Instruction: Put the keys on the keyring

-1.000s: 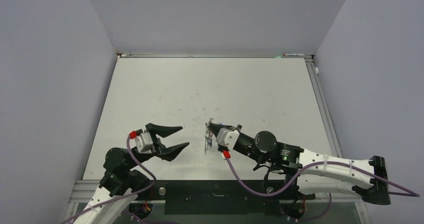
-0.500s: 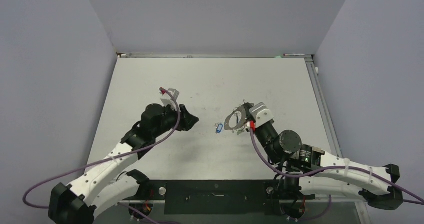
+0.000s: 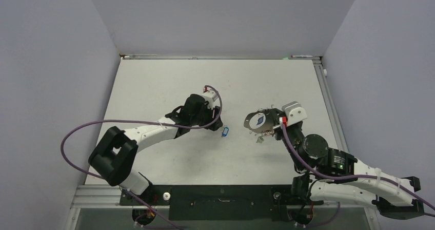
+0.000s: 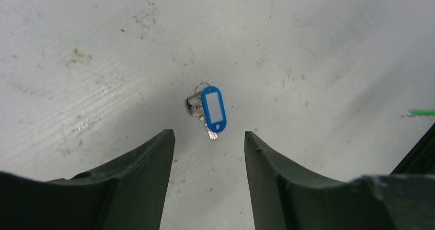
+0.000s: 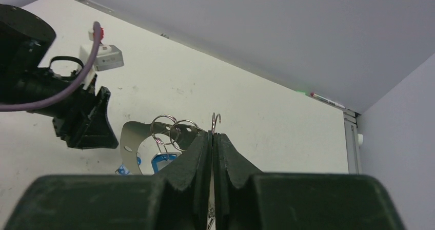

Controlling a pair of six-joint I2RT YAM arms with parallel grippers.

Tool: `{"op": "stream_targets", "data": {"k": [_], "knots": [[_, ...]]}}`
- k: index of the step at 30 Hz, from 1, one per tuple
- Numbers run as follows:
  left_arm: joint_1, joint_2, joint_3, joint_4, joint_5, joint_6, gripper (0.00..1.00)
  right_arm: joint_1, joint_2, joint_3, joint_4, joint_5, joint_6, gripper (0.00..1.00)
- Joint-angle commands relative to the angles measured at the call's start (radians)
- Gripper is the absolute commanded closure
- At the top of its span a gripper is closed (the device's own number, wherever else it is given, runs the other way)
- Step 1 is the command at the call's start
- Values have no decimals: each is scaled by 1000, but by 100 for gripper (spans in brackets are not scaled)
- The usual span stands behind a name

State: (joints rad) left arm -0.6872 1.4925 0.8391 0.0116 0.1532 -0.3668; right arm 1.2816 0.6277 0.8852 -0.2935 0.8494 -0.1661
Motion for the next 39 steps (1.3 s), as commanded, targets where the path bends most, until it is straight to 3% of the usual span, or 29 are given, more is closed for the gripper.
{"op": "stream_targets", "data": {"k": [1,16,32,39], "knots": [[-13,111,112,51,33,107,53,-8,-40,84,-83,9,68,95],[-46,351,290,-8,20,284,66,-7,-62,130,-221,-18,149,95],[-46,410,342,-93,32,334,70,-7,-51,134,-249,-34,166,95],[-46,419,333,-83,26,337,76,-7,-43,129,-248,-38,166,95]]}}
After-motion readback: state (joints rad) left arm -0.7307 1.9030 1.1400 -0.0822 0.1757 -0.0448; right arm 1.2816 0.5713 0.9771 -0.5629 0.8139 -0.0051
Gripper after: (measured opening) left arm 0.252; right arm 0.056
